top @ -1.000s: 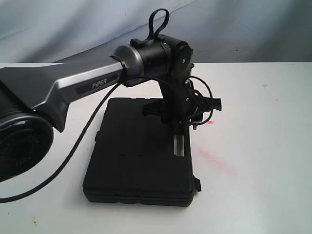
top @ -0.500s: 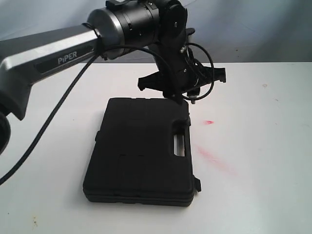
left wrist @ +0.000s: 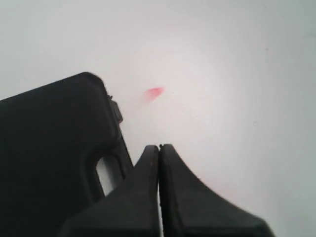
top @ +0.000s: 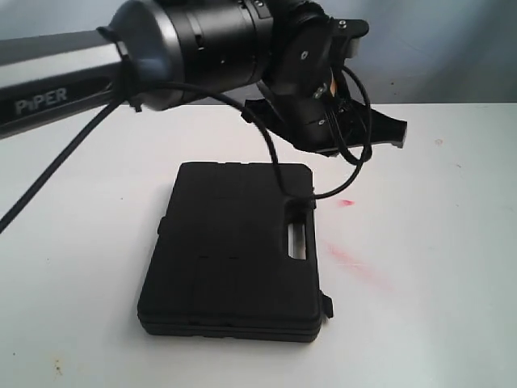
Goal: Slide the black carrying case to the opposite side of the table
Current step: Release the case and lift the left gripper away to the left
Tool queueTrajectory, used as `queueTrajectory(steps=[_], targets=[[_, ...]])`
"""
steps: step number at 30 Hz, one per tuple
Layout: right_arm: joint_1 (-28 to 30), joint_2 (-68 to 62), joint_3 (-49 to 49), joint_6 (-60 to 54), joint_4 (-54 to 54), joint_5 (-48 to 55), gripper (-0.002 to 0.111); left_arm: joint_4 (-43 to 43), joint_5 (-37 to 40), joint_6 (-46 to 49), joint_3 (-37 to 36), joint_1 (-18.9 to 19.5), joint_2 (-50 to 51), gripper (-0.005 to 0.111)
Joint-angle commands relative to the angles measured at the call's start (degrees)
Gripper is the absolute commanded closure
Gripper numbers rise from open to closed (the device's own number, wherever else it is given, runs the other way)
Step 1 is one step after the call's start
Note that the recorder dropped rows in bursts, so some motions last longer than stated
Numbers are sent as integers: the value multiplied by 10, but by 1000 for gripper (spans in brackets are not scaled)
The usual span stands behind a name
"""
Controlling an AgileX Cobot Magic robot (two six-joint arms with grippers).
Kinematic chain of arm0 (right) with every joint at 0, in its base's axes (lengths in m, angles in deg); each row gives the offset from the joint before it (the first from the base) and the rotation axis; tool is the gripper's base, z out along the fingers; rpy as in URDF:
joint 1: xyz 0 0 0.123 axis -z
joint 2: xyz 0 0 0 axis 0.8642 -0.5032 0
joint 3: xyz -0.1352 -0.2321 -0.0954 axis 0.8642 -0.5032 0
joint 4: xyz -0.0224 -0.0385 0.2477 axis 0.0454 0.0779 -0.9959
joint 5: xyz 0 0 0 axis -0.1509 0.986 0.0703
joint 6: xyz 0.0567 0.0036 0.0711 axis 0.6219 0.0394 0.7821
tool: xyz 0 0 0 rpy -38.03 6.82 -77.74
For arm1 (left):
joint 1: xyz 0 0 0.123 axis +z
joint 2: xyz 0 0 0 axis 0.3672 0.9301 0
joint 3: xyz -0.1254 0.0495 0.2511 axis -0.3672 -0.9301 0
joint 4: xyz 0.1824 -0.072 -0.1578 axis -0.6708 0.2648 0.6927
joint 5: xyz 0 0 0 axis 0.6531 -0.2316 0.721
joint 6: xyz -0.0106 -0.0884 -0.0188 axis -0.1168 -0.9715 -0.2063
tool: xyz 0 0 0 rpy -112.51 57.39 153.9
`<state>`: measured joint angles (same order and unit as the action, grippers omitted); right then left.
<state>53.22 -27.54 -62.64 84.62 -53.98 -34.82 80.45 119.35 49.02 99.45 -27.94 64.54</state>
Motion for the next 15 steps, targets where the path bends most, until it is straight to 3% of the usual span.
queueTrajectory(steps=[1, 8, 15], targets=[[3, 2, -2, 0, -1, 0, 108, -20, -99, -9, -97, -11, -54, 107], [3, 2, -2, 0, -1, 0, 108, -50, -189, -12, -264, -11, -143, 107], [3, 2, -2, 0, -1, 0, 108, -78, -269, -37, -386, -11, -228, 107]])
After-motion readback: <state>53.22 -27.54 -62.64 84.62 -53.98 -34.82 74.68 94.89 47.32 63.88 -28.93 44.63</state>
